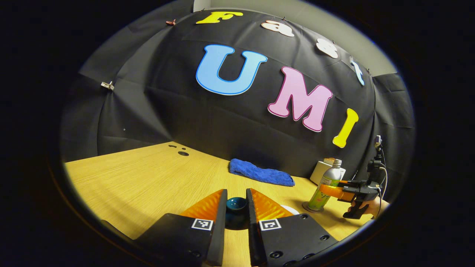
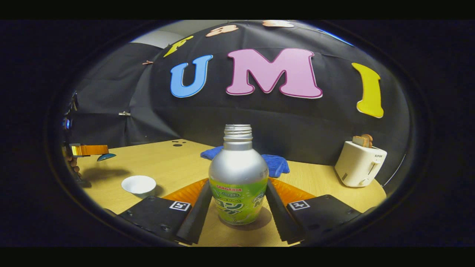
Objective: Open the teacup lid with one hand, grasp the water bottle and pour water into the teacup with the other hand; after pouring, place the water bottle on the coaster and then close the teacup lid.
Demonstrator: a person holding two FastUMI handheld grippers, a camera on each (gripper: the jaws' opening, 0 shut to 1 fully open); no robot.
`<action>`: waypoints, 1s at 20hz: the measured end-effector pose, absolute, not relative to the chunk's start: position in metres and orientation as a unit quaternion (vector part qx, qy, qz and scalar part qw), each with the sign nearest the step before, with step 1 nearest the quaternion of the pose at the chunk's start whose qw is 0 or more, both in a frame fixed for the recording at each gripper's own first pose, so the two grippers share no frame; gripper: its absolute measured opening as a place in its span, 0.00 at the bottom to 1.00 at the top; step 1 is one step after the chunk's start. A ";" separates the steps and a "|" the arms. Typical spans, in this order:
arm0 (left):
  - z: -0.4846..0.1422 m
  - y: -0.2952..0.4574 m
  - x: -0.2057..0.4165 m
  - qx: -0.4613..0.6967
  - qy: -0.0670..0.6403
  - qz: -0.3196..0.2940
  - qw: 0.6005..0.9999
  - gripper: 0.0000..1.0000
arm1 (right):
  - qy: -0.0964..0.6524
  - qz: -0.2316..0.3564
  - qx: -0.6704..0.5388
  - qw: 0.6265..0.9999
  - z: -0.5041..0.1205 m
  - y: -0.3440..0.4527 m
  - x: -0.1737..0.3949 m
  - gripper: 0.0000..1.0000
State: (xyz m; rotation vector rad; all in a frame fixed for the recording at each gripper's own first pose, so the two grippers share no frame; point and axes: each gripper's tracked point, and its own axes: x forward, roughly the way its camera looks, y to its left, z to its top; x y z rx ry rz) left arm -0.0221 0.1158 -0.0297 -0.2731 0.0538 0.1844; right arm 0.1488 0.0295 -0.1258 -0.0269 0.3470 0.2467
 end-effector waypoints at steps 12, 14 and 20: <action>-0.032 0.111 -0.020 -0.135 0.033 0.089 0.986 0.31 | 0.187 0.110 0.025 0.976 -0.132 0.017 0.143 0.97; -0.031 0.110 -0.019 -0.132 0.034 0.088 0.987 0.31 | 0.191 0.107 0.033 0.975 -0.132 0.014 0.140 0.94; -0.026 0.095 -0.016 -0.130 0.030 0.069 0.989 0.31 | 0.187 0.083 0.050 0.978 -0.125 -0.009 0.117 0.96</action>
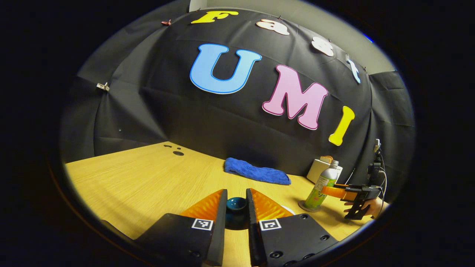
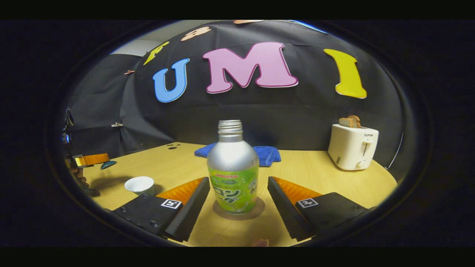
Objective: Open the teacup lid with one hand, grasp the water bottle and pour water into the teacup with the other hand; after pouring, place the water bottle on the coaster and then close the teacup lid.
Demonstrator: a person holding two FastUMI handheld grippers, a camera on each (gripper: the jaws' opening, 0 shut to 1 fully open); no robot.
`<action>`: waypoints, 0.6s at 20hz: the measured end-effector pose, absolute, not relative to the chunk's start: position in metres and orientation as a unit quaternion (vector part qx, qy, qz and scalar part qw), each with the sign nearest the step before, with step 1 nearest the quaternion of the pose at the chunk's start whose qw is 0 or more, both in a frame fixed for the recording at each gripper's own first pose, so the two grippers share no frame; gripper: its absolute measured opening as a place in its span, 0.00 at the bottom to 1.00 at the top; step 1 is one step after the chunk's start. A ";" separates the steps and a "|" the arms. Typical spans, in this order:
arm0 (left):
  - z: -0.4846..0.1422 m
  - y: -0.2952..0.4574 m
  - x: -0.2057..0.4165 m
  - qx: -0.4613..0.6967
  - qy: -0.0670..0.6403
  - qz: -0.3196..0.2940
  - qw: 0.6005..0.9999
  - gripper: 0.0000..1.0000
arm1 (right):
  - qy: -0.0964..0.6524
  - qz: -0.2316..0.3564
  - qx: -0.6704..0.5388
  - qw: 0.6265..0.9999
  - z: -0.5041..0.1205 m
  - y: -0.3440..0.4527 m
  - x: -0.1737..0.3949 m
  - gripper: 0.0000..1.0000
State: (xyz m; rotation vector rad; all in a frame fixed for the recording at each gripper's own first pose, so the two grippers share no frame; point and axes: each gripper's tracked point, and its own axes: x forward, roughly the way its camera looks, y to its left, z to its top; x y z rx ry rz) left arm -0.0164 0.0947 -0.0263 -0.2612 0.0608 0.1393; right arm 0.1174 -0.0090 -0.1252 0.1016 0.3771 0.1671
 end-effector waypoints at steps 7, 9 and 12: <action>-0.027 0.059 -0.003 -0.100 0.036 0.042 0.994 0.31 | 0.134 0.006 0.024 0.991 -0.099 -0.035 0.077 0.97; -0.027 0.044 0.002 -0.082 0.036 0.032 0.995 0.31 | 0.111 0.003 0.018 0.994 -0.093 -0.027 0.069 0.97; -0.028 0.021 0.010 -0.052 0.037 0.019 0.998 0.31 | 0.127 0.022 0.011 0.992 -0.111 -0.014 0.051 0.97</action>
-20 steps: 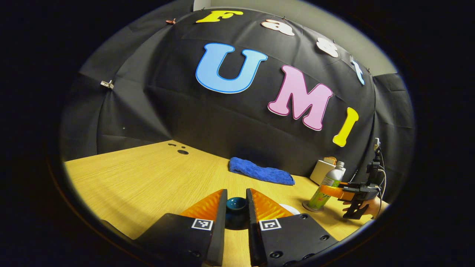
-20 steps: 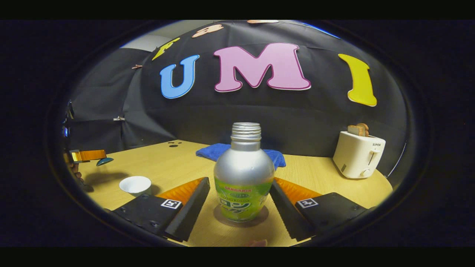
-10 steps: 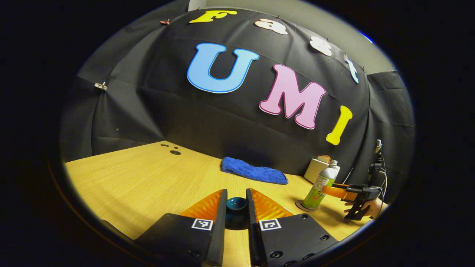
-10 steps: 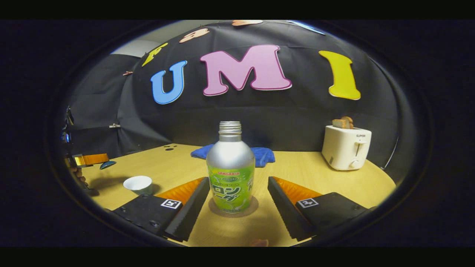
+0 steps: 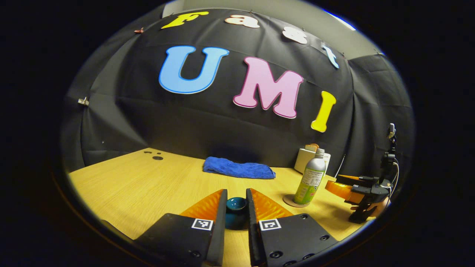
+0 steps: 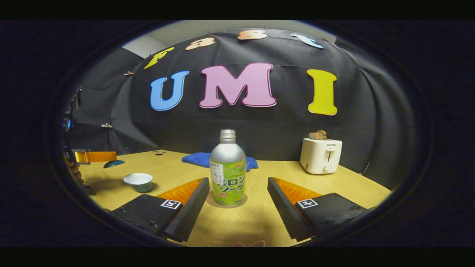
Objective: Open the teacup lid with one hand, grasp the water bottle and pour water into the teacup with the other hand; after pouring, place the water bottle on the coaster and then close the teacup lid.
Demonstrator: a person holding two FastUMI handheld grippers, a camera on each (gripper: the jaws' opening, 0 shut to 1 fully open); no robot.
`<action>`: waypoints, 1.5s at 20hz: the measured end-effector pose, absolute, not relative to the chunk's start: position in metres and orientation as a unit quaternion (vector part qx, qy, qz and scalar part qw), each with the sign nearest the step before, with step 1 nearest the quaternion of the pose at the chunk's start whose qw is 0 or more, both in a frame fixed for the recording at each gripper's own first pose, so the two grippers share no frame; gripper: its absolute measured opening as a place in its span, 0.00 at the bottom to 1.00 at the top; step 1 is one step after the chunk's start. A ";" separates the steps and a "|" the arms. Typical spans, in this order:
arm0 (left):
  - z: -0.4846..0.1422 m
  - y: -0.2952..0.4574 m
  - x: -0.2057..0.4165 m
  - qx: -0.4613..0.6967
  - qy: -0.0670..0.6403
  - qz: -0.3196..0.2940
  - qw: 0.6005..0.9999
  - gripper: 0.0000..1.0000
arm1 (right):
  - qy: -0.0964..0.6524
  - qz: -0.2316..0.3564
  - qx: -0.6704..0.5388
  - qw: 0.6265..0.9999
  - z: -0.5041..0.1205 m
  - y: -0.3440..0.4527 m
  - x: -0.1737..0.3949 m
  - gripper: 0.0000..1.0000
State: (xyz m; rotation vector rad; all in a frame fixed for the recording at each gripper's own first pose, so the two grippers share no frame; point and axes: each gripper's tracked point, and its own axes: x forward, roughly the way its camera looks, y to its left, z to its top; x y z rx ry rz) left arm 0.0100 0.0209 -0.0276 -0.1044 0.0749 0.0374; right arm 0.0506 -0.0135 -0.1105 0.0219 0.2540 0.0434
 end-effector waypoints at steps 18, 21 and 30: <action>-0.071 0.001 0.058 0.016 0.096 0.028 0.995 0.30 | 0.108 0.032 0.036 0.993 -0.100 -0.012 0.040 0.98; -0.072 0.000 0.061 0.022 0.100 0.028 0.994 0.31 | 0.108 0.032 0.036 0.993 -0.099 -0.012 0.040 0.98; -0.081 -0.005 0.067 0.033 0.125 0.027 0.991 0.34 | 0.108 0.034 0.036 0.993 -0.098 -0.012 0.040 0.98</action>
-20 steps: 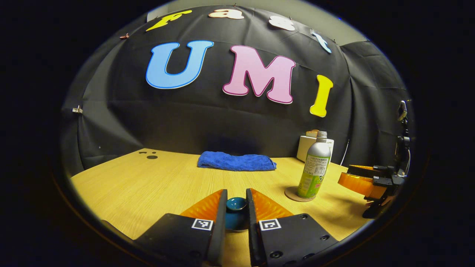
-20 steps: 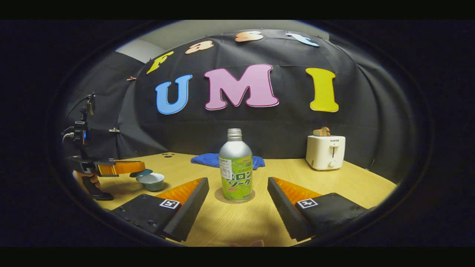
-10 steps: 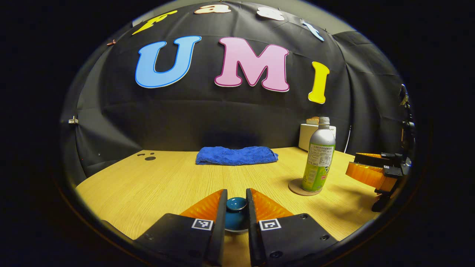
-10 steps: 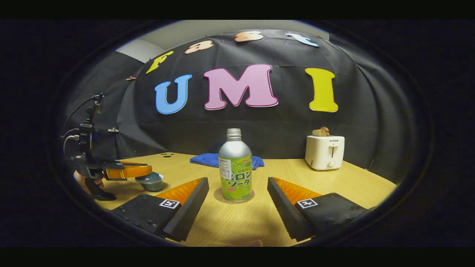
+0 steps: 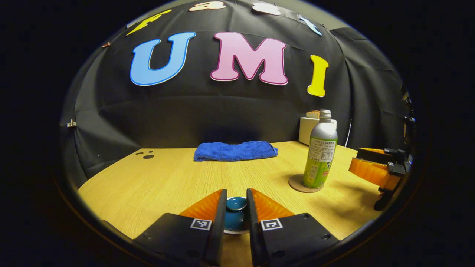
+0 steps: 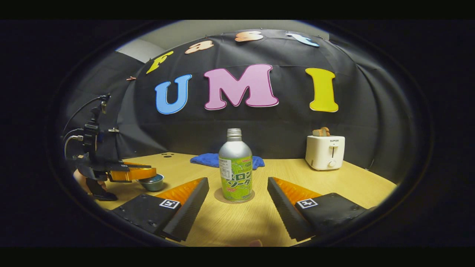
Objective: Open the teacup lid with one hand, grasp the water bottle and pour water into the teacup with the other hand; after pouring, place the water bottle on the coaster and then close the teacup lid.
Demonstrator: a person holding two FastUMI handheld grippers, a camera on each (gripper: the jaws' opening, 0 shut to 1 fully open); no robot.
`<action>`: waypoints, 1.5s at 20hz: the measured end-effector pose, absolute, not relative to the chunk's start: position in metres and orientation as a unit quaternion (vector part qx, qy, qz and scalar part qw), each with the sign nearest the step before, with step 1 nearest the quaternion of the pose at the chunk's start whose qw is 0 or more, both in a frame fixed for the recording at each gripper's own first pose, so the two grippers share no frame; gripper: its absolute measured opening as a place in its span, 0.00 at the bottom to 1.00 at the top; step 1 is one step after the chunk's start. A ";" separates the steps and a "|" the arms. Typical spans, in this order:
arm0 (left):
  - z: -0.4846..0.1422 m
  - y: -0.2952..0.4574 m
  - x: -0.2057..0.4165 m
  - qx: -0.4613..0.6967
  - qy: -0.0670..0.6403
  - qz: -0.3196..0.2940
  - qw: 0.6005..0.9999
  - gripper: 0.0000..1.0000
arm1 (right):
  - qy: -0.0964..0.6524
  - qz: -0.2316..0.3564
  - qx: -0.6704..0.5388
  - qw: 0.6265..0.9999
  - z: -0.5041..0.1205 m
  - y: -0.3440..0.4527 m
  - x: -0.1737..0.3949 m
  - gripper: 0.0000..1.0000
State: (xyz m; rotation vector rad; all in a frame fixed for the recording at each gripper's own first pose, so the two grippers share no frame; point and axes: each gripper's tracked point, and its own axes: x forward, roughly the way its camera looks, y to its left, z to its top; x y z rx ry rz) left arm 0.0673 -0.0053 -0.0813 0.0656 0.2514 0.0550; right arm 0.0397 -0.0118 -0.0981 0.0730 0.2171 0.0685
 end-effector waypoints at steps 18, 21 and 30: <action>-0.055 -0.007 0.038 0.031 0.027 0.063 0.997 0.92 | 0.108 0.034 0.036 0.993 -0.098 -0.012 0.040 0.98; -0.053 -0.008 0.037 0.031 0.027 0.064 0.997 0.95 | 0.109 0.034 0.036 0.993 -0.098 -0.011 0.040 0.98; -0.054 -0.003 0.036 0.031 0.026 0.079 0.996 0.95 | 0.108 0.034 0.035 0.993 -0.097 -0.012 0.040 0.98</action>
